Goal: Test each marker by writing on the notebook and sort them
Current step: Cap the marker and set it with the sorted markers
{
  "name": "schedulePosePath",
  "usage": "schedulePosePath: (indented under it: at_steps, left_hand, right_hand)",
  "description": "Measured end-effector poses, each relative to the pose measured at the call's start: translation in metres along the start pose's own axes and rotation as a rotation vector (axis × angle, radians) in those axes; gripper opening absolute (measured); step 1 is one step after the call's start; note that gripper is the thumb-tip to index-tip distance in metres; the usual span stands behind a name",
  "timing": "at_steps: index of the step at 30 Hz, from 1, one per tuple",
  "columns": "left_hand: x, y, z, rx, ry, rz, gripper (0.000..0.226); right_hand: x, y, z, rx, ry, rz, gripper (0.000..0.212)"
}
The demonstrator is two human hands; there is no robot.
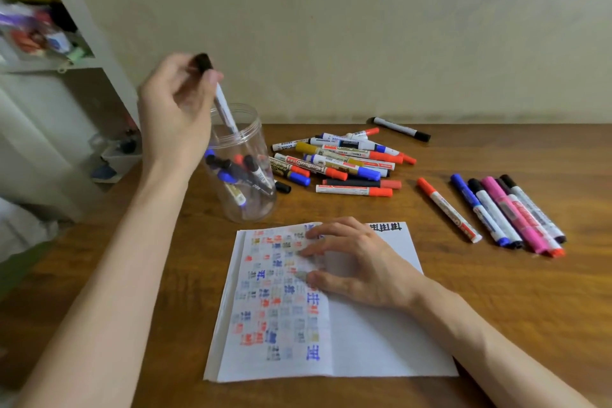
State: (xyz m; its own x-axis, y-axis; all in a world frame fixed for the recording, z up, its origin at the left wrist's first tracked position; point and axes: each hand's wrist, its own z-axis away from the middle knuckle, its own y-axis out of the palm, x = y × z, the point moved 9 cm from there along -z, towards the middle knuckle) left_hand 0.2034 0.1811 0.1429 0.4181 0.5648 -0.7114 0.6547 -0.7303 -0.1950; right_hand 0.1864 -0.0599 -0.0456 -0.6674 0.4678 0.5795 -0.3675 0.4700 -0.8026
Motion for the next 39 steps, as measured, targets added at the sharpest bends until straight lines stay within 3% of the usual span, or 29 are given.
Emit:
schedulePosePath:
  at_steps: [5,9,13,15,19,21,25,30,35,39]
  left_hand:
    - [0.019,0.018,0.020,0.159,-0.055,-0.143,0.028]
    - [0.021,0.020,0.023,0.186,-0.013,-0.290,0.009]
    - [0.023,0.021,0.024,0.184,-0.031,-0.339,0.016]
    - [0.012,0.020,0.031,0.123,0.048,-0.328,0.018]
    - [-0.031,0.022,0.068,-0.137,0.367,-0.308,0.015]
    - [-0.045,0.036,0.091,-0.167,0.461,-0.228,0.012]
    - [-0.041,0.094,0.115,0.099,0.367,-0.109,0.017]
    - [0.030,0.174,0.129,0.545,0.071,-0.400,0.028]
    - [0.053,0.183,0.135,0.631,0.066,-0.529,0.039]
    - [0.062,0.188,0.142,0.680,0.023,-0.564,0.041]
  right_hand:
    - [-0.001,0.001,0.000,-0.003,0.001,-0.005,0.045]
    - [-0.002,0.003,0.000,0.009,0.010,-0.014,0.045]
    - [-0.004,0.004,-0.001,0.007,0.013,-0.011,0.045]
    - [-0.004,0.004,0.000,0.008,0.015,-0.011,0.045]
    - [-0.004,0.003,0.000,-0.001,0.013,-0.009,0.045]
    - [-0.004,0.002,0.001,-0.016,0.007,-0.002,0.044]
    - [-0.005,-0.001,0.002,-0.077,0.022,0.004,0.047]
    - [-0.006,-0.010,0.005,-0.154,0.028,-0.035,0.042]
    - [-0.030,-0.047,0.020,-0.424,0.132,-0.024,0.010]
    - [-0.063,-0.068,0.032,-0.567,0.334,-0.019,0.004]
